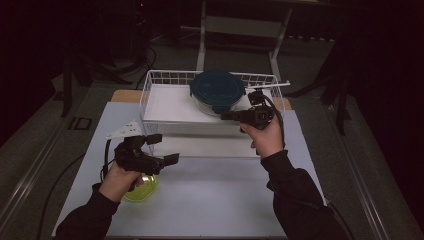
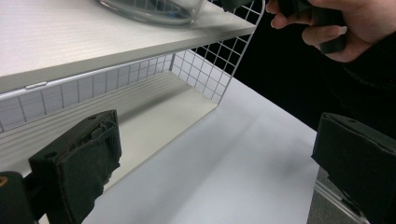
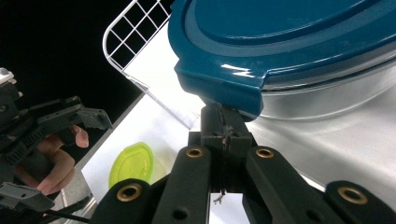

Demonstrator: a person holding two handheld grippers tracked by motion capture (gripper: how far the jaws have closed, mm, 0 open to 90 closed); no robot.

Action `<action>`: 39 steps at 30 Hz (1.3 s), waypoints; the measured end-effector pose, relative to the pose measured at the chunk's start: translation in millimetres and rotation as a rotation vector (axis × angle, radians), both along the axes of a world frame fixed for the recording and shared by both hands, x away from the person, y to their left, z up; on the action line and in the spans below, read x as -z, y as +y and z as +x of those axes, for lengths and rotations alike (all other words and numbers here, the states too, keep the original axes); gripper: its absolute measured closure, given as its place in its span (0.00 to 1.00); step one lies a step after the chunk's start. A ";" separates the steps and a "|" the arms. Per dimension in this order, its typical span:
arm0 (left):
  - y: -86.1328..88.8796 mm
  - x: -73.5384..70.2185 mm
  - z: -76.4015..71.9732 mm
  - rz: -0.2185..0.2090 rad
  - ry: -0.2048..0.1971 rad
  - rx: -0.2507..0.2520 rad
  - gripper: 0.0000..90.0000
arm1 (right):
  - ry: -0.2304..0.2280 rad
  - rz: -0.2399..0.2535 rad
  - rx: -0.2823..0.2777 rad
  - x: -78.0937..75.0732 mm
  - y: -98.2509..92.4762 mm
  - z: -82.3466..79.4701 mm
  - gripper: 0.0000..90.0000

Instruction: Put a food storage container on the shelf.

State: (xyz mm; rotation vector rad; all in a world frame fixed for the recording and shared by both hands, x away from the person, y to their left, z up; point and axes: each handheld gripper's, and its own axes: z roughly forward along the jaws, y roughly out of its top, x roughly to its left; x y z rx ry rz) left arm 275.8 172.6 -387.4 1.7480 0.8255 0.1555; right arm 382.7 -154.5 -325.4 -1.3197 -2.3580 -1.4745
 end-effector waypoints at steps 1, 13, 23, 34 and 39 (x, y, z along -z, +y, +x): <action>0.0 0.0 0.0 0.000 0.000 0.000 0.01 | 0.000 0.000 0.000 0.0 0.0 0.0 1.00; 10.8 0.9 -6.0 0.029 -0.026 -0.012 0.01 | -0.066 -0.016 -0.065 6.9 -1.4 -25.0 0.77; 18.5 6.4 -15.2 0.065 -0.039 0.007 0.00 | -0.125 -0.027 -0.078 23.6 -13.9 -54.5 0.35; 33.8 19.5 -22.0 0.085 -0.033 -0.019 0.00 | -0.199 -0.006 -0.091 45.9 -29.2 -84.7 0.11; 43.8 22.9 -23.8 0.077 -0.039 -0.024 0.00 | -0.266 -0.043 -0.064 53.1 -36.2 -95.2 0.11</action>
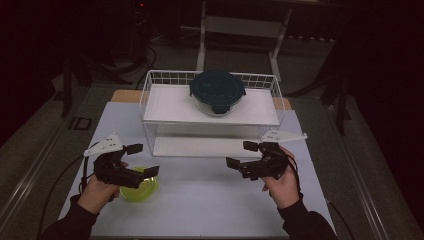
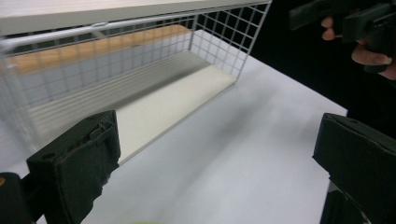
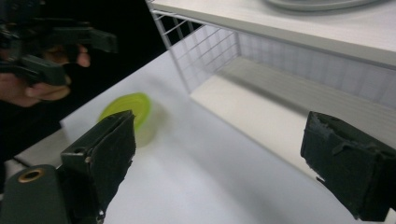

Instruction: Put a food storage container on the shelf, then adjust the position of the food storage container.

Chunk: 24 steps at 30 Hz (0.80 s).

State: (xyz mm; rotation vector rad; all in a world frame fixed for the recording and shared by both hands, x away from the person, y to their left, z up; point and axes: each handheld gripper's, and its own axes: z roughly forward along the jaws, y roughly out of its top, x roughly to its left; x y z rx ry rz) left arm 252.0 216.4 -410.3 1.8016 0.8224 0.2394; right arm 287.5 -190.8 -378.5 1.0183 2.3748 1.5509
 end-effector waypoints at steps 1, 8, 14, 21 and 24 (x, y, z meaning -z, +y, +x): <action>5.0 3.0 -1.4 0.006 -0.010 -0.003 0.00 | -0.005 -0.007 0.000 5.0 -4.2 -2.2 0.11; 21.3 16.2 -11.6 0.067 -0.038 -0.015 0.00 | -0.030 -0.010 0.024 21.6 -19.0 -12.0 0.11; 41.3 28.7 -20.3 0.109 -0.029 -0.023 0.00 | -0.054 -0.002 0.058 27.4 -39.3 -26.2 0.11; 66.5 40.0 -26.6 0.109 -0.006 -0.028 0.03 | -0.060 0.015 0.100 35.7 -65.1 -42.0 0.11; 75.9 44.3 -29.2 0.118 0.002 -0.032 0.09 | -0.058 0.017 0.104 39.1 -70.3 -45.3 0.11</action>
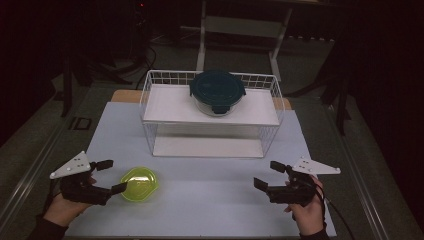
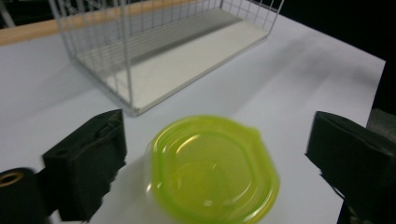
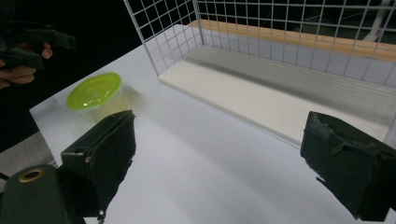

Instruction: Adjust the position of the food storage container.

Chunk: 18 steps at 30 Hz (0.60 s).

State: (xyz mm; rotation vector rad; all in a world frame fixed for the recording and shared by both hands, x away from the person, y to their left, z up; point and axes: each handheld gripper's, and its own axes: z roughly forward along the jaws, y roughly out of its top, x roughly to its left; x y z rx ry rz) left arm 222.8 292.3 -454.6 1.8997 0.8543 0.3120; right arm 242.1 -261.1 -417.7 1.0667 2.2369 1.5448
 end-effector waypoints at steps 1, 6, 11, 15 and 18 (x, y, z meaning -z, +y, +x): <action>6.3 4.4 -2.3 0.016 0.002 -0.007 0.15 | 0.003 0.006 0.009 3.5 -4.5 -2.6 0.11; 18.9 13.7 -5.2 0.030 0.024 -0.022 0.37 | 0.022 0.018 0.014 9.3 -10.6 -5.2 0.11; 33.8 28.5 -7.5 0.090 0.076 -0.051 0.67 | 0.026 0.030 0.017 11.0 -14.7 -7.2 0.11; 32.9 41.1 -8.2 0.129 0.113 -0.038 0.85 | 0.026 0.038 0.028 10.9 -17.3 -7.9 0.11; 29.4 48.9 -7.2 0.157 0.130 -0.043 0.89 | 0.029 0.039 0.028 10.6 -18.1 -8.1 0.11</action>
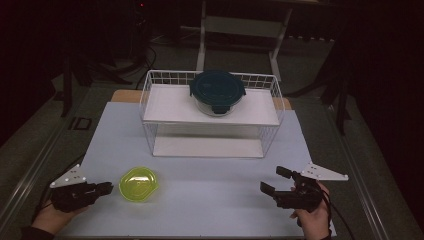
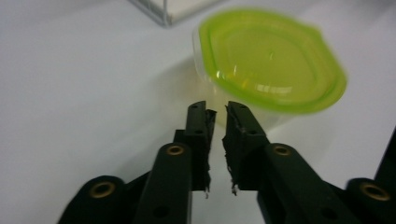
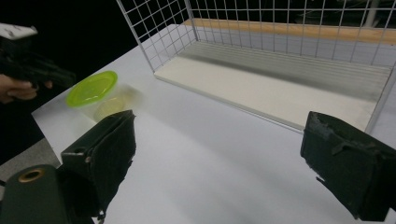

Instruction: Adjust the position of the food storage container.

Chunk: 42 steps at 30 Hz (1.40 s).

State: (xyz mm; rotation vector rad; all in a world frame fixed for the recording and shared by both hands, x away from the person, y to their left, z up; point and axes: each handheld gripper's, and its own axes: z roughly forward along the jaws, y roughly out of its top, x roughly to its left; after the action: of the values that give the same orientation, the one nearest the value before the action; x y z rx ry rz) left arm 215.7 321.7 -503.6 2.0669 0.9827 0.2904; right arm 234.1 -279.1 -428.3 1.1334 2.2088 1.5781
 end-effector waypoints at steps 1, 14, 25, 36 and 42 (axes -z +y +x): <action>-3.9 8.8 2.1 0.025 0.001 -0.001 0.93 | -0.001 -0.002 0.001 -0.3 0.0 -0.4 0.11; -23.0 30.4 11.7 0.042 0.061 0.014 0.98 | 0.022 0.009 0.000 4.2 -1.5 -0.1 0.11; -46.9 24.9 16.7 0.029 0.060 0.072 0.98 | 0.030 0.016 -0.007 3.6 -2.1 0.1 0.11; -78.1 21.7 25.2 0.010 0.052 0.150 0.98 | 0.030 0.017 -0.004 3.9 -3.3 0.7 0.11; -84.0 22.8 32.4 0.046 0.055 0.135 0.98 | 0.033 0.022 -0.005 3.4 -4.9 0.4 0.11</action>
State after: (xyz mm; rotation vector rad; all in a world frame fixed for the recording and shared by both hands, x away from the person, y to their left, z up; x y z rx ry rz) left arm 248.0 237.7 -526.3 2.1821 0.8708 0.1888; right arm 234.5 -284.0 -431.7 1.1688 2.2220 1.6005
